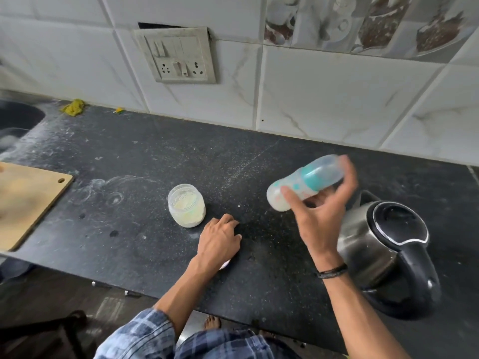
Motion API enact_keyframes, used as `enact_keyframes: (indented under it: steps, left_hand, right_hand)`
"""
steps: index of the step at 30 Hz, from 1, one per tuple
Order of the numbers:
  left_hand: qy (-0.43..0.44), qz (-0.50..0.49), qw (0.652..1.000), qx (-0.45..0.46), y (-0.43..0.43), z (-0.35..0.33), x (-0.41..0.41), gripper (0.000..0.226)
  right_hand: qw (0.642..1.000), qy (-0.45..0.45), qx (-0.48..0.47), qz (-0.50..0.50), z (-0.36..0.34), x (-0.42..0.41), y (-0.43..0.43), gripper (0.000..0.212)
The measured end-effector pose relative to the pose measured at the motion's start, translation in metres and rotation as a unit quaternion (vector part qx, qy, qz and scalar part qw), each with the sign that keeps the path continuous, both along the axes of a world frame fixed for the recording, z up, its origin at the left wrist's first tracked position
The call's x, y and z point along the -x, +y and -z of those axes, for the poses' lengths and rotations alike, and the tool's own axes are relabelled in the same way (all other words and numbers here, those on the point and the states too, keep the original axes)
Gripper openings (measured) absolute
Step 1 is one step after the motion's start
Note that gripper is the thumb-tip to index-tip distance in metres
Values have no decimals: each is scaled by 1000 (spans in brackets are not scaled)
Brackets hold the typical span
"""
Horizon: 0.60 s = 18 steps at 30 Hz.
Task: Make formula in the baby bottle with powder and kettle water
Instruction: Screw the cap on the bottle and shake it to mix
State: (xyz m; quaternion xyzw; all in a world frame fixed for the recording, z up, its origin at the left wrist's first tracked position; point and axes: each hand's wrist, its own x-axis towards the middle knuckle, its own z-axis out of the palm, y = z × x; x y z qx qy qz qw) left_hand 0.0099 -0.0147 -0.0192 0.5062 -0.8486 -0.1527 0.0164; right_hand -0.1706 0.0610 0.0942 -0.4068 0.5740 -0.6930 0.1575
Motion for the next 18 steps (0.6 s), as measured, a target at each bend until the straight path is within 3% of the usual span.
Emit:
enact_keyframes:
  steps: [2,6,9,11,14,18]
  left_hand:
    - [5,-1,1000,-1,1,0,2,45]
    - [0,-11,1000,2,2,-1,4,45]
    - [13,-14,1000,2,3,2,2,45]
    - [16,-17,1000,5,4,4,3,44]
    - [18,-23,1000,7,5,3,4,43]
    - [28,-17,999,11,5,4,0,42]
  right_hand:
    - [999,0,41,23,-3,1,-3,106]
    - [995,60,-80,4,4,3,-7,103]
    - [1000,9,8,21,-4,3,-2,104]
    - [999,22,22,37,-2,4,-3,104]
    - [993,85,-80,15,8,3,-3,103]
    - [997,56,24,45,0,3,2,105]
